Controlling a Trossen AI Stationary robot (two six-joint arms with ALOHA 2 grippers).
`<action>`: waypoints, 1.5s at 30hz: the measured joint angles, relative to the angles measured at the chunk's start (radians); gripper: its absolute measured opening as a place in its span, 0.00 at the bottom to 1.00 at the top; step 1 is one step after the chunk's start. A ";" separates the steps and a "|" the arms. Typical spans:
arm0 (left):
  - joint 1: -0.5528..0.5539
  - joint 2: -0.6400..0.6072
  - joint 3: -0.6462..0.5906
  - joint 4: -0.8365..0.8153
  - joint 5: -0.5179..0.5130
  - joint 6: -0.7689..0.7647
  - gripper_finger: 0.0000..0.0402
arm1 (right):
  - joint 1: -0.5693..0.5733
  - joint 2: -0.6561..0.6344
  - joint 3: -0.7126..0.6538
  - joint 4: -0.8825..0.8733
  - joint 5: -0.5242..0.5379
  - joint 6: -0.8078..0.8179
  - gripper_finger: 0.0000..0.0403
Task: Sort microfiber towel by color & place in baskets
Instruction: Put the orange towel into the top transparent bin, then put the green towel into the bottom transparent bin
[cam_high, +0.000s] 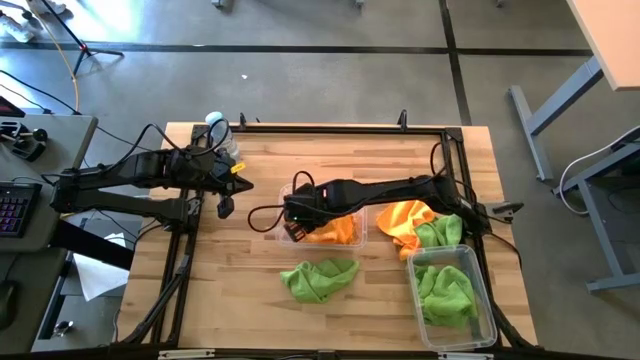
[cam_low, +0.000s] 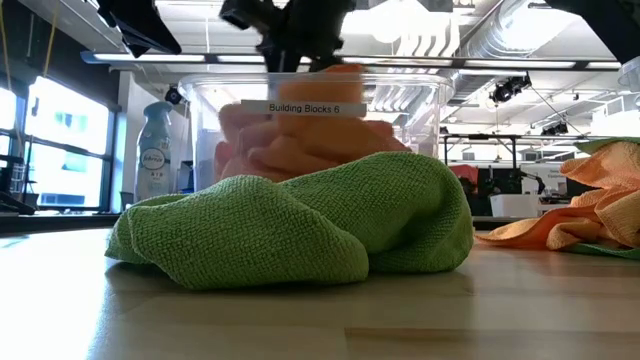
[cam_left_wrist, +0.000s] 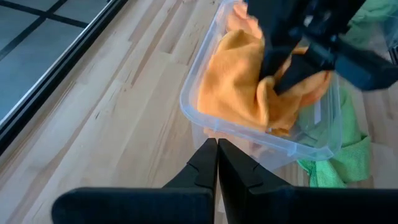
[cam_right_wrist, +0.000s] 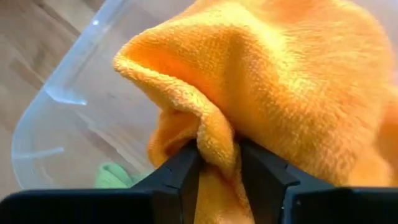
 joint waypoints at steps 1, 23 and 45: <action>0.000 0.000 0.000 0.000 0.000 -0.002 0.00 | 0.000 0.000 0.019 -0.033 0.008 0.000 0.28; 0.000 0.000 0.000 0.005 0.002 -0.063 0.00 | 0.122 -0.073 0.135 -0.412 0.213 -0.139 0.30; 0.000 0.000 0.000 0.004 0.001 -0.153 0.00 | 0.224 -0.111 -0.026 -0.379 0.393 -0.162 0.00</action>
